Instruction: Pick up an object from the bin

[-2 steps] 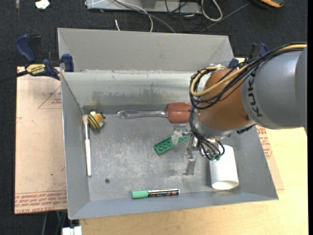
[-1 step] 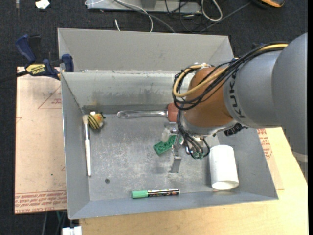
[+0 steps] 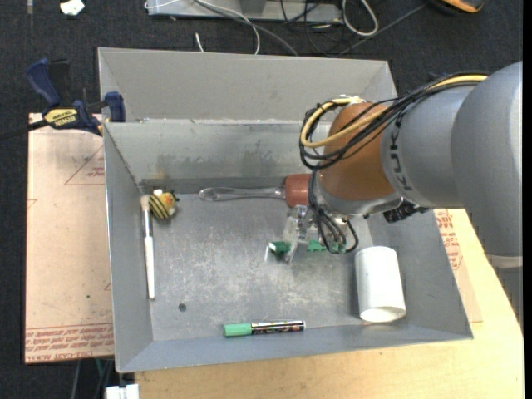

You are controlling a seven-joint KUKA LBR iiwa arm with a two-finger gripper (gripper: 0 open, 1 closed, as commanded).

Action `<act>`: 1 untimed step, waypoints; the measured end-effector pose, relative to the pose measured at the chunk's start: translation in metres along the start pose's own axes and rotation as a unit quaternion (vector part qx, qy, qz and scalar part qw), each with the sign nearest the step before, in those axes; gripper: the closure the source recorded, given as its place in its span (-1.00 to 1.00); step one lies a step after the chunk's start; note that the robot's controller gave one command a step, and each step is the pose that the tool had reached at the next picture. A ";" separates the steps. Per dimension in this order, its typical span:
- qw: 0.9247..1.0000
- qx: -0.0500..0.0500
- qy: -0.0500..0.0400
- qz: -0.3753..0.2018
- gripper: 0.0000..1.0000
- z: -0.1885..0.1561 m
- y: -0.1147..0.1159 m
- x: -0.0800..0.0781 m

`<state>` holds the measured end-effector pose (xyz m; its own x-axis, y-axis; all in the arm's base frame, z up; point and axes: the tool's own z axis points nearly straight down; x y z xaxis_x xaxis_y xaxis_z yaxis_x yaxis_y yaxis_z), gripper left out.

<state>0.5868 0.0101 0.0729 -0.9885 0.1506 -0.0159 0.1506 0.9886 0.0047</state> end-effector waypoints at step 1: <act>1.000 0.000 0.000 -0.001 1.00 0.000 0.000 0.000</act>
Offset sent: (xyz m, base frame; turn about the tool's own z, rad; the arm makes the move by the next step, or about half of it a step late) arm 0.0119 0.0021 0.1334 -0.0407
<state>0.5868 0.0102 0.0732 -0.9887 0.1493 -0.0162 0.1492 0.9888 0.0043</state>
